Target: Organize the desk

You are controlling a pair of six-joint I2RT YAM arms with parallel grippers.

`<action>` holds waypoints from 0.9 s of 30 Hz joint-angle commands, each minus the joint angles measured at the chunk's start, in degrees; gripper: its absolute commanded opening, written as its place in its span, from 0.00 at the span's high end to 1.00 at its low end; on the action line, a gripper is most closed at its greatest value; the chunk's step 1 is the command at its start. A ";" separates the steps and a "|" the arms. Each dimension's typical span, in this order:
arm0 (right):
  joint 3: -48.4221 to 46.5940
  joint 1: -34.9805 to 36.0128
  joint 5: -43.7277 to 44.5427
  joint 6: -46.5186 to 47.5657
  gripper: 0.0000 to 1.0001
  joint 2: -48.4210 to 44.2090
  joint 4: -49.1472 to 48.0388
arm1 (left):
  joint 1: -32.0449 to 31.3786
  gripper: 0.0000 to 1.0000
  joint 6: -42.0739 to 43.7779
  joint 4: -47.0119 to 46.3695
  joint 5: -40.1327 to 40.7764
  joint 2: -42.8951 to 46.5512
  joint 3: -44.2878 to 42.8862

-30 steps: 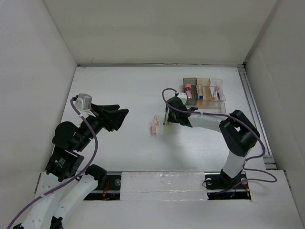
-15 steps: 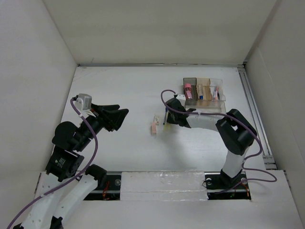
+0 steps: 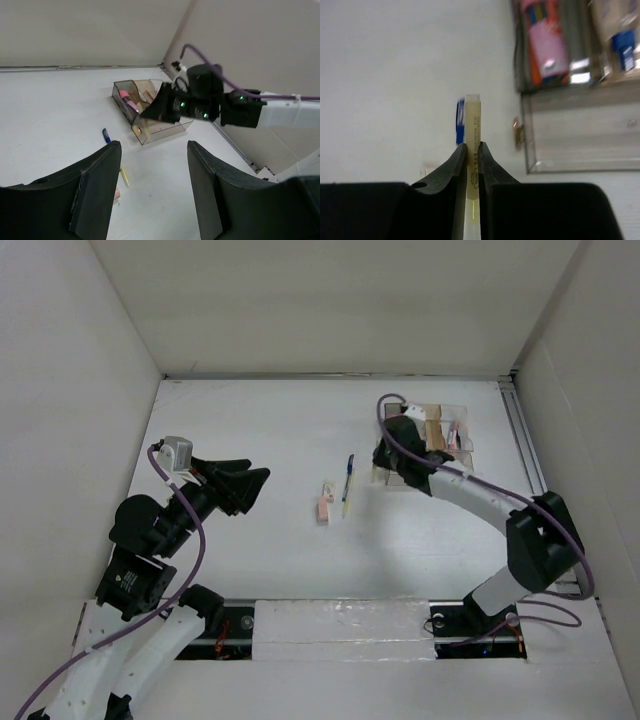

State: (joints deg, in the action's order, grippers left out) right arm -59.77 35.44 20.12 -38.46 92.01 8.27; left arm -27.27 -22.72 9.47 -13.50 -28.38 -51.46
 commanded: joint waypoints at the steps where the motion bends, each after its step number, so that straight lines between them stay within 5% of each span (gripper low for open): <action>1: -4.12 -8.51 1.76 3.91 0.96 -4.90 -0.80 | -0.16 0.49 0.75 -2.53 -0.66 0.61 0.05; 3: -7.89 -14.25 10.77 6.63 0.96 -4.56 -0.62 | -0.16 0.49 0.83 -2.53 -0.22 1.66 -0.13; 13: -17.92 -29.19 25.67 8.75 0.96 4.58 -2.64 | -0.16 0.49 0.84 -2.00 0.31 3.51 -0.83; 20: -17.32 -30.08 34.45 18.14 0.96 10.03 -13.78 | -0.16 0.49 1.01 -1.83 0.58 4.21 -0.83; 27: -14.41 -27.88 31.12 24.48 0.96 11.44 -18.21 | -0.16 0.49 1.01 -1.83 0.58 4.39 -0.83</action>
State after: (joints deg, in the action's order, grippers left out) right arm -74.59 6.92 50.74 -17.82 103.44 -4.12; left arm -27.27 -22.48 9.69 -13.04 -24.40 -51.46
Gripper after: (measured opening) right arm 0.147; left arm 0.513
